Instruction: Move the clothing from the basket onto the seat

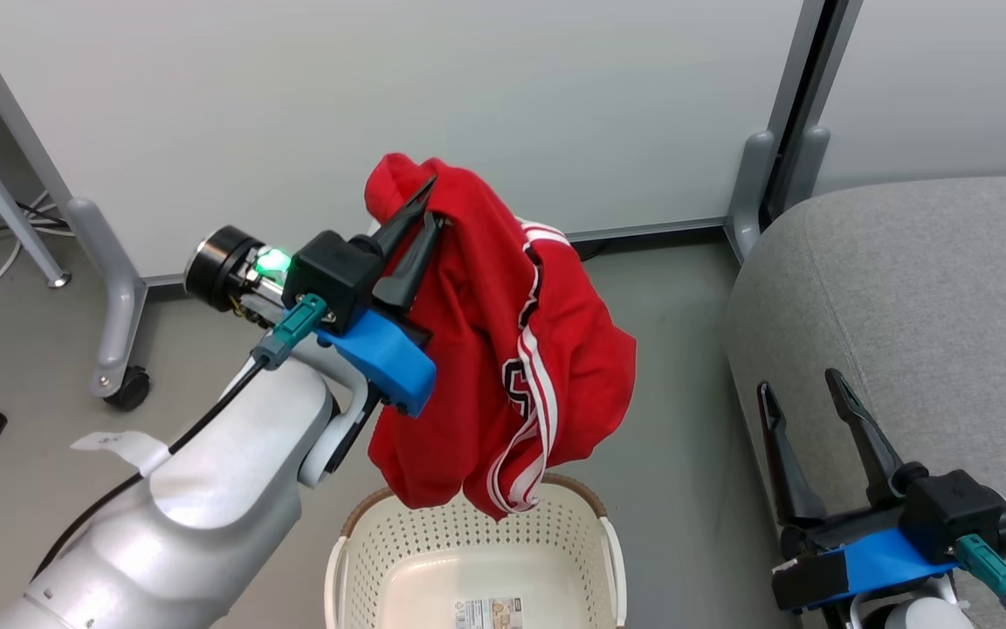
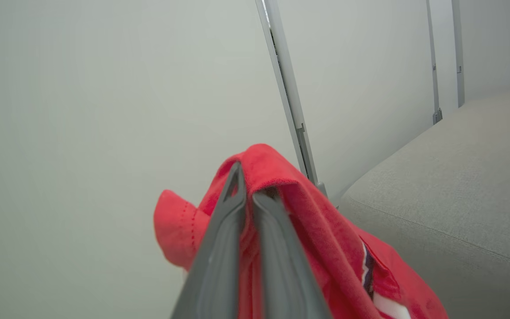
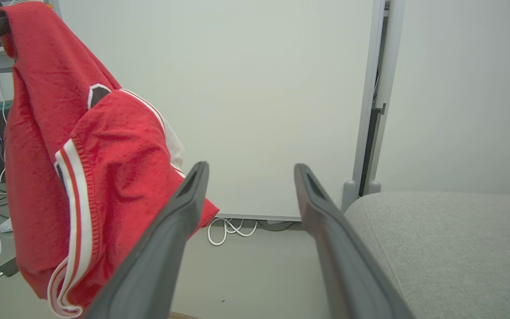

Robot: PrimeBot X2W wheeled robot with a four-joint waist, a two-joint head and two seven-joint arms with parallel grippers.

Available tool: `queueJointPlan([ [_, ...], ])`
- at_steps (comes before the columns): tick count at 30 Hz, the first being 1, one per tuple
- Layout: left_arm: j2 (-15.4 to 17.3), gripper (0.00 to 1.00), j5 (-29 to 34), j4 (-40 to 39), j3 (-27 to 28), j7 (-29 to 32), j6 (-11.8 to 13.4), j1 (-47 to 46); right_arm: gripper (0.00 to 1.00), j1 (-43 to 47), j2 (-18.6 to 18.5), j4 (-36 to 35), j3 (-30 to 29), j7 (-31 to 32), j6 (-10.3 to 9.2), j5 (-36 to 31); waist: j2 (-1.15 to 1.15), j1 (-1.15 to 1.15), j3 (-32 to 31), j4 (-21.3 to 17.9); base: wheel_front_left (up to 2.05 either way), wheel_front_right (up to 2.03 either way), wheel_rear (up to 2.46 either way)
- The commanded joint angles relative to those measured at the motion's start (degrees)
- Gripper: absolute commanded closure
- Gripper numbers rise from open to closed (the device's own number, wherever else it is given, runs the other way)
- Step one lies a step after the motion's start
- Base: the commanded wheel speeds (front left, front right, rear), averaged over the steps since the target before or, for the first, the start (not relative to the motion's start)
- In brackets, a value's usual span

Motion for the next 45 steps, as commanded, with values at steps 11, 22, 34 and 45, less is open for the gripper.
queueJointPlan([
  [11,-0.02,1.0,0.02,-3.83,0.22,1.88,1.09,-3.48,0.0,1.68,-0.18,-0.18,0.13,-0.22,0.03,0.98,0.0,0.01,-1.42,-0.8,0.0,0.0,0.0],
  [22,0.24,1.0,0.0,-5.05,-0.58,2.62,1.47,-3.67,0.0,0.78,-0.18,-0.79,0.65,-0.22,0.03,1.38,0.0,0.01,-1.12,-0.48,0.0,0.0,0.0],
  [34,-0.41,1.0,0.05,-4.59,-1.18,2.83,1.3,-4.73,0.0,-7.04,-0.18,-2.08,7.89,-0.22,0.03,1.69,0.0,0.01,-0.01,0.07,0.0,0.0,0.0],
  [45,-2.62,1.0,0.68,-3.84,-2.02,2.42,0.87,-7.29,0.0,-17.54,-0.19,1.17,18.78,-0.22,0.03,5.66,0.0,0.01,2.52,2.13,0.0,0.0,0.0],
])
